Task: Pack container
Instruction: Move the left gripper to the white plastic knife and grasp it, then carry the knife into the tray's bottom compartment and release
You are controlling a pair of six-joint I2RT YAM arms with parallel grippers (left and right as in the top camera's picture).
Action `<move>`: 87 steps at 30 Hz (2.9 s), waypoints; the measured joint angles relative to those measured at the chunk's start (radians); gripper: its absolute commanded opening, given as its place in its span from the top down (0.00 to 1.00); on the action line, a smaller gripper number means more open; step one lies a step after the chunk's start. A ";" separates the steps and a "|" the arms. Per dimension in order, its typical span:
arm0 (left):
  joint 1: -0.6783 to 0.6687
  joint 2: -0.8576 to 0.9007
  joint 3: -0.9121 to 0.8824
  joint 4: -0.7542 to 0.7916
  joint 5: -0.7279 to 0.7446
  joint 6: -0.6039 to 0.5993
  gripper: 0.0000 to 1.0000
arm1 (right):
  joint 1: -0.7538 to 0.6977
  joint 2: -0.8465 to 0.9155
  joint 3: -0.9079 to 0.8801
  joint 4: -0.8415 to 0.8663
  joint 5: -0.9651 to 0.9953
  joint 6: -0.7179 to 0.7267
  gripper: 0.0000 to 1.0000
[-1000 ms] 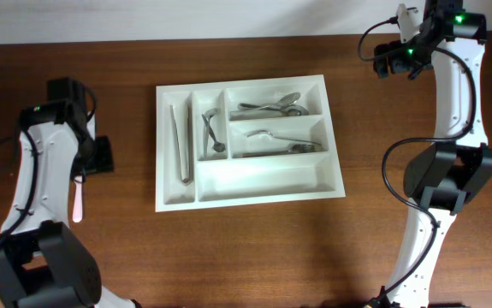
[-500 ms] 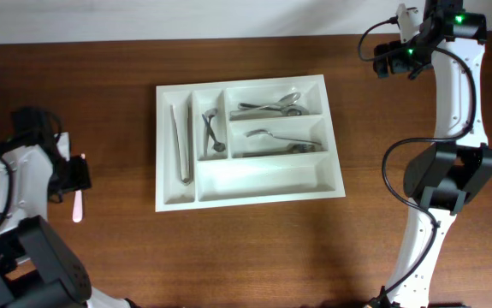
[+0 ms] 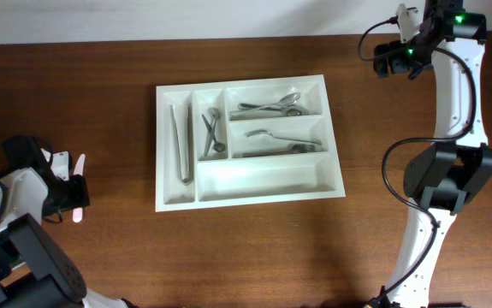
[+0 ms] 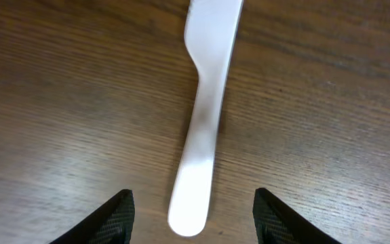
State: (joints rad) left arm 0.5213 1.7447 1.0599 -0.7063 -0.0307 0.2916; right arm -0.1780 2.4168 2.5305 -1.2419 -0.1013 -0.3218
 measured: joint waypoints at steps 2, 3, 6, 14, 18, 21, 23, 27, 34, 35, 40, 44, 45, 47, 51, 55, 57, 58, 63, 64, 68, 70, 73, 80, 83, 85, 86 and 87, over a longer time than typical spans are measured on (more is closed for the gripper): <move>0.000 0.000 -0.022 0.030 0.005 0.005 0.43 | 0.000 0.000 0.000 0.000 0.000 0.000 0.01; 0.000 0.000 -0.031 0.044 0.006 0.005 0.44 | 0.000 0.000 0.000 0.000 0.000 0.000 0.01; 0.000 0.000 -0.056 0.083 0.008 0.008 0.45 | 0.000 0.000 0.000 0.000 0.000 0.000 0.01; 0.000 0.021 -0.077 0.151 0.010 0.027 0.45 | 0.000 0.000 0.000 0.000 0.000 0.000 0.01; 0.003 0.055 -0.063 0.166 0.026 0.031 0.53 | 0.000 0.000 0.000 0.000 0.000 0.000 0.01; 0.003 0.074 -0.046 0.167 0.058 0.032 0.79 | 0.000 0.000 0.000 0.000 0.000 0.000 0.01; 0.002 0.079 -0.041 0.169 0.078 0.037 0.87 | 0.000 0.000 0.000 0.000 0.000 0.000 0.01; 0.001 0.083 -0.032 0.158 0.081 0.042 0.87 | 0.000 0.000 0.000 0.000 0.000 0.000 0.01; 0.001 0.126 0.083 -0.048 0.085 0.042 0.89 | 0.000 0.000 0.000 0.000 0.000 0.000 0.01; 0.000 0.130 0.110 -0.079 0.085 0.042 0.89 | 0.000 0.000 0.000 0.000 0.000 0.000 0.01; -0.029 0.127 0.345 -0.214 0.101 0.042 0.92 | 0.000 0.000 0.000 0.000 0.000 0.000 0.01; -0.104 0.096 0.478 -0.261 0.134 0.052 0.93 | 0.000 0.000 0.000 0.000 0.000 0.000 0.01; -0.130 0.088 0.498 -0.265 0.145 0.061 0.94 | 0.000 0.000 0.000 0.000 0.000 0.000 0.01; -0.194 0.073 0.529 -0.267 0.176 0.094 0.95 | 0.000 0.000 0.000 0.000 0.000 0.000 0.01; -0.344 0.061 0.548 -0.268 0.259 0.195 0.97 | 0.000 0.000 0.000 0.000 0.000 0.000 0.01; -0.520 0.062 0.548 -0.271 0.334 0.320 0.98 | 0.000 0.000 0.000 0.000 0.000 0.000 0.01; -0.605 0.062 0.548 -0.271 0.352 0.372 0.98 | 0.000 0.000 0.000 0.000 0.000 0.000 0.01; -0.648 0.062 0.548 -0.272 0.359 0.393 0.98 | 0.000 0.000 0.000 0.000 0.000 0.000 0.01; -0.837 0.063 0.548 -0.291 0.383 0.466 0.98 | 0.000 0.000 0.000 0.000 0.000 0.001 0.01; -0.872 0.064 0.548 -0.301 0.387 0.475 0.98 | 0.000 0.000 0.000 0.000 0.000 0.000 0.01; -0.978 0.101 0.549 -0.328 0.382 0.494 0.98 | 0.000 0.000 0.000 0.000 0.000 0.000 0.01; -1.016 0.135 0.549 -0.330 0.362 0.498 0.98 | 0.000 0.000 0.000 0.000 0.000 0.000 0.01; -1.059 0.202 0.548 -0.330 0.312 0.502 0.98 | 0.000 0.000 0.000 0.000 0.000 0.000 0.01; -1.062 0.234 0.547 -0.332 0.256 0.504 0.20 | 0.000 0.000 0.000 0.000 0.000 0.000 0.01; -1.057 0.234 0.549 -0.337 0.237 0.480 0.05 | 0.000 0.000 0.000 0.000 0.000 0.000 0.01; -1.047 0.234 0.559 -0.346 0.231 0.444 0.01 | 0.000 0.000 0.000 0.000 0.000 0.001 0.01; -1.036 0.234 0.569 -0.354 0.230 0.421 0.01 | 0.000 0.000 0.000 0.000 0.000 0.000 0.01; -1.023 0.234 0.581 -0.360 0.228 0.402 0.00 | 0.000 0.000 0.000 0.000 0.000 0.000 0.01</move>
State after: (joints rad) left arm -0.5014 1.9789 1.6409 -1.0668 0.1970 0.6937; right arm -0.1780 2.4168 2.5305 -1.2419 -0.1009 -0.3214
